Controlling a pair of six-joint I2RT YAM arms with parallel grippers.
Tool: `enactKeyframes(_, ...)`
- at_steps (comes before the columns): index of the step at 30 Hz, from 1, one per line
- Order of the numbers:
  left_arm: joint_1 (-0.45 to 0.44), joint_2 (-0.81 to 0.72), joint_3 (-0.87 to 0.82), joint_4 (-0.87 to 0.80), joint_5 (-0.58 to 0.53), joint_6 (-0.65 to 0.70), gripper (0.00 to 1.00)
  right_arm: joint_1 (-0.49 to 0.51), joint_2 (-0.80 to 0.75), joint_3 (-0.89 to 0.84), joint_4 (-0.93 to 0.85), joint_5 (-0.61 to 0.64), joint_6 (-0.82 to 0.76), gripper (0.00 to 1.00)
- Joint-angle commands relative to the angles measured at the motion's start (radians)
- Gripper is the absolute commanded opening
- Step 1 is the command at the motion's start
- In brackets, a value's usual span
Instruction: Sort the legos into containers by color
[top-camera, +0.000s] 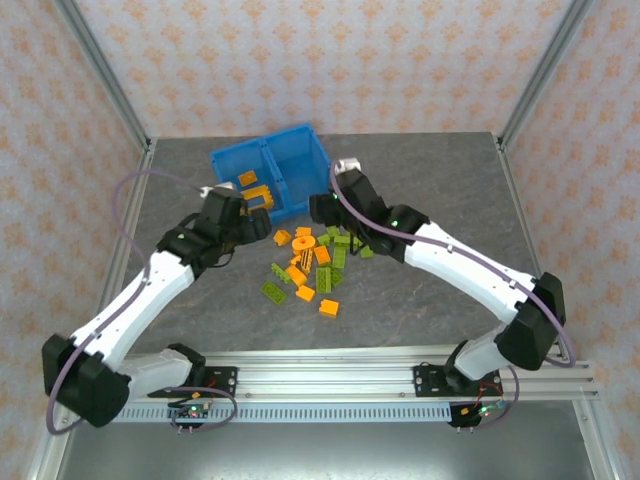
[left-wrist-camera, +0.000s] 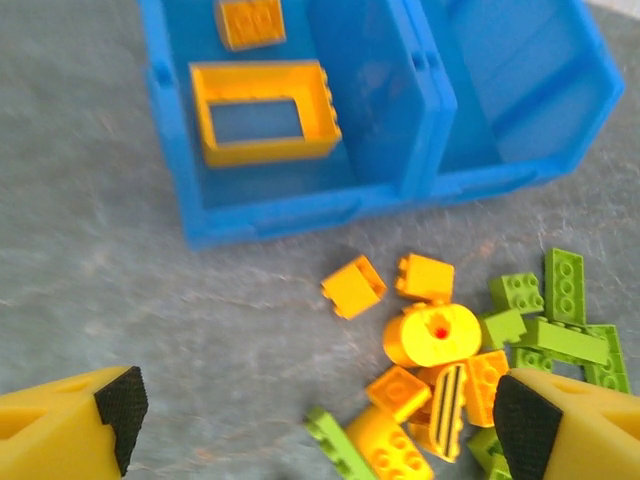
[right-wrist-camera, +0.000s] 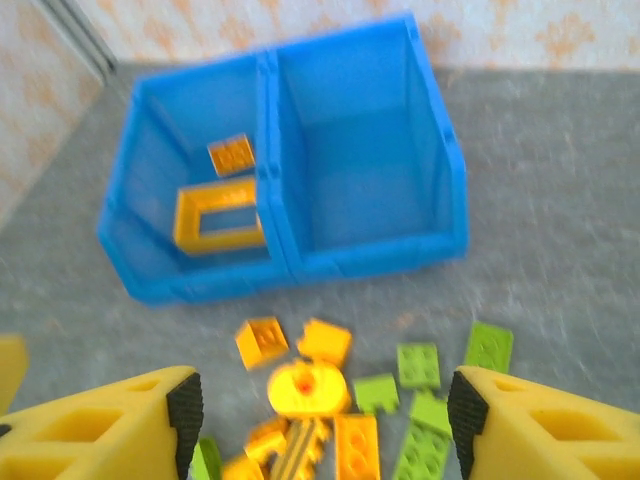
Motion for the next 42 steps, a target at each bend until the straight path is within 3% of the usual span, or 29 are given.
enactKeyframes(1, -0.057, 0.107, -0.020, 0.081, 0.033, -0.169, 0.90, 0.002, -0.048, -0.088, -0.019, 0.021, -0.024, 0.78)
enactKeyframes(4, -0.090, 0.252, 0.017, 0.101, 0.054, -0.231, 0.86, -0.003, -0.072, -0.138, -0.033, 0.057, 0.018, 0.86)
enactKeyframes(8, -0.099, 0.418, 0.108, 0.076, 0.045, -0.271, 0.79, -0.009, -0.088, -0.154, -0.055, 0.070, 0.027, 0.90)
enactKeyframes(13, -0.097, 0.533, 0.204, 0.035, -0.048, -0.302, 0.76, -0.023, -0.090, -0.154, -0.107, 0.133, 0.053, 0.97)
enactKeyframes(20, -0.094, 0.657, 0.306, -0.008, -0.130, -0.302, 0.71, -0.045, -0.108, -0.179, -0.125, 0.114, 0.073, 0.99)
enactKeyframes(29, -0.082, 0.720, 0.302, 0.009, -0.169, -0.317, 0.64, -0.054, -0.107, -0.175, -0.151, 0.069, 0.076, 0.99)
enactKeyframes(42, -0.070, 0.760, 0.215, 0.062, -0.138, -0.331, 0.50, -0.054, -0.080, -0.142, -0.159, 0.029, 0.092, 0.99)
